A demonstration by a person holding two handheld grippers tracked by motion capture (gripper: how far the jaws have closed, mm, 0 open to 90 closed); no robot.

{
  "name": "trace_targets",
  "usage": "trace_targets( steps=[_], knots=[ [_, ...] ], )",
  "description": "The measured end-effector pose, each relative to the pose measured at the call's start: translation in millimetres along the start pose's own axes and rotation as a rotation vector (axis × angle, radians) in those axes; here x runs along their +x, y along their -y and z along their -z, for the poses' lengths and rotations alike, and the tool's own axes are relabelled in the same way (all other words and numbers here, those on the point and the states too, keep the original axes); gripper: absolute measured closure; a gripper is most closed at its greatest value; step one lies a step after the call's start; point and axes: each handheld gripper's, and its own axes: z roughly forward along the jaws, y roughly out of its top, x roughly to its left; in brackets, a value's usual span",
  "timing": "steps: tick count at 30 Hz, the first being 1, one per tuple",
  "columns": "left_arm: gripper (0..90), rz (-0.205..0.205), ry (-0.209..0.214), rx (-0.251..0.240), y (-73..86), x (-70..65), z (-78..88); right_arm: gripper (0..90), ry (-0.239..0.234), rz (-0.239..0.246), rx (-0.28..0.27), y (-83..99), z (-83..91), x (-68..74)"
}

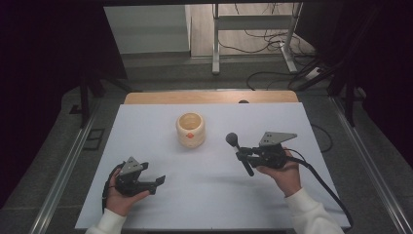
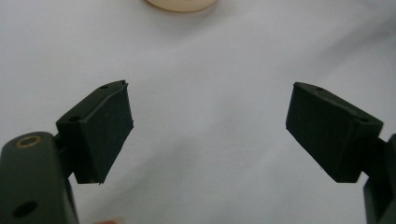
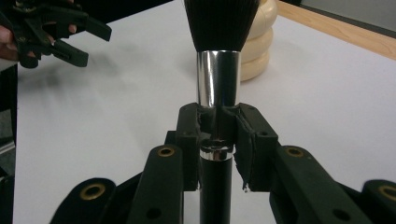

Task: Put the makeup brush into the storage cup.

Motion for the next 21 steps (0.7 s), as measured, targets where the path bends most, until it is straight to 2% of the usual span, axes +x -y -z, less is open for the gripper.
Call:
trace_targets(
  steps=[8, 13, 16, 21],
  knots=[
    [15.0, 0.007, 0.005, -0.007, -0.8, -0.4, 0.7, 72.3, -0.003, -0.047, -0.026, 2.2, -0.2, -1.4],
    [15.1, 0.027, 0.037, -0.03, -3.9, -2.2, 1.6, 72.3, -0.009, -0.077, -0.056, 2.7, -1.2, -0.6],
    [15.2, 0.038, 0.054, -0.036, -6.2, -3.9, 0.3, 72.3, -0.031, -0.106, -0.07, 3.8, -3.3, 0.2],
    [15.2, 0.041, 0.07, -0.05, -11.2, -8.7, -1.8, 72.3, -0.034, -0.131, -0.073, 7.8, -8.0, 1.6]
  ],
)
